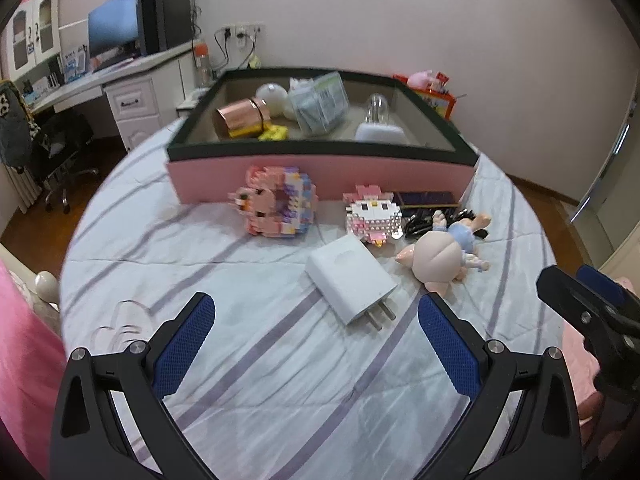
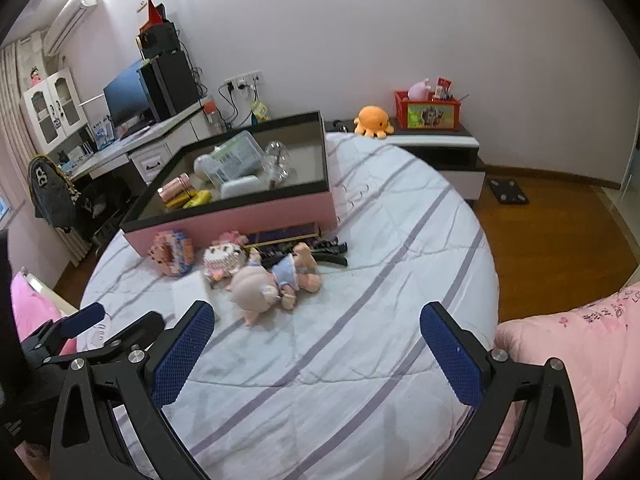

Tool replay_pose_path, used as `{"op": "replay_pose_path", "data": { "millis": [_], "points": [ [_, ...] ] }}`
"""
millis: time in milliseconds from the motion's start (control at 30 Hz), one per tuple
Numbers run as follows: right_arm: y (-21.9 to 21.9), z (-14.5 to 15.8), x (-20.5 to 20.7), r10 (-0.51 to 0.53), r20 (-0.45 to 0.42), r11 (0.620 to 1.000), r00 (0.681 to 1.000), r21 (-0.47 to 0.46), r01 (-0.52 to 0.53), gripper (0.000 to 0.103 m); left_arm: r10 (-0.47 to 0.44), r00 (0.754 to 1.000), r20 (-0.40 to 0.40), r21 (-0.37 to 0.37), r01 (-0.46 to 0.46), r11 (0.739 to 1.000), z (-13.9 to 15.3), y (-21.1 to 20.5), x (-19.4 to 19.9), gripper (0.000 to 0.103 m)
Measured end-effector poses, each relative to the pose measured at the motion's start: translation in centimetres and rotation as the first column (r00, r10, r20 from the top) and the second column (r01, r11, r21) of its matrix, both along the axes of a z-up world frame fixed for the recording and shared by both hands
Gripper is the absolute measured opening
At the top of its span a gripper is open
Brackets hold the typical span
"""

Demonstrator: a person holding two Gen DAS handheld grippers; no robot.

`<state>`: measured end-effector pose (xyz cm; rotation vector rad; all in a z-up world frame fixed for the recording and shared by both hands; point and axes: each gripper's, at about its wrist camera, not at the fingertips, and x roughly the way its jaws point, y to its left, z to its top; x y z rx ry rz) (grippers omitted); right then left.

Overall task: Organize rigid objects
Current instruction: 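Grasp white charger with left gripper while right gripper grasps pig doll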

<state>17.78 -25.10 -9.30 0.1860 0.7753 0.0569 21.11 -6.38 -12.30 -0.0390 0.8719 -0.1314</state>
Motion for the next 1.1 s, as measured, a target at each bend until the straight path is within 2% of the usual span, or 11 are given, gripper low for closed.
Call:
{"op": "replay_pose_path", "data": {
  "millis": [267,400,500,600,733,800,833,867,933,1033,1100],
  "points": [
    [-1.4,-1.7,2.2,-0.001,-0.039,1.000,0.999,0.029,0.002,0.103,0.028,0.996,-0.081,0.014,-0.027,1.000,-3.4,-0.9,3.6,0.101],
    [-0.7,-2.6,3.7,0.033,-0.055,0.999,0.998,0.035,-0.031,0.103,0.007,0.998,-0.061,0.040,-0.005,0.999,-3.2,-0.6,3.2,0.085],
    [0.5,-3.2,4.7,0.072,-0.071,0.997,0.995,0.037,-0.069,0.103,-0.001,0.999,-0.054,0.050,0.004,0.999,-2.9,0.5,3.1,0.060],
    [1.7,-3.8,5.4,0.103,-0.085,0.994,0.991,0.037,-0.101,0.103,-0.020,0.998,-0.054,0.051,0.023,0.998,-2.7,1.5,3.1,0.048],
    [2.9,-4.3,6.3,0.127,-0.093,0.992,0.988,0.027,-0.125,0.103,-0.038,0.998,-0.054,0.067,0.041,0.997,-2.7,1.7,3.5,0.056],
    [3.7,-4.8,6.8,0.138,-0.108,0.990,0.984,0.011,-0.138,0.103,-0.001,0.999,-0.051,0.097,0.006,0.995,-2.8,1.7,4.0,0.083],
    [3.7,-4.9,6.9,0.137,-0.108,0.991,0.985,0.006,-0.137,0.103,0.025,0.998,-0.055,0.103,-0.019,0.995,-3.0,2.1,4.3,0.088],
    [3.8,-5.1,7.0,0.131,-0.108,0.991,0.986,0.002,-0.131,0.103,0.028,0.998,-0.061,0.073,-0.024,0.997,-3.2,2.5,4.7,0.091],
    [3.8,-5.4,7.2,0.126,-0.108,0.992,0.986,-0.015,-0.128,0.103,0.028,0.998,-0.061,0.044,-0.025,0.999,-3.2,2.9,5.0,0.089],
    [4.1,-5.5,7.2,0.130,-0.101,0.990,0.986,-0.036,-0.134,0.103,0.016,0.998,-0.055,0.043,-0.013,0.999,-3.2,2.7,5.3,0.082],
    [4.2,-5.4,7.3,0.137,-0.094,0.989,0.986,-0.037,-0.141,0.100,0.017,0.999,-0.049,0.032,-0.015,0.999,-3.1,2.8,5.3,0.071]
  ]
}}
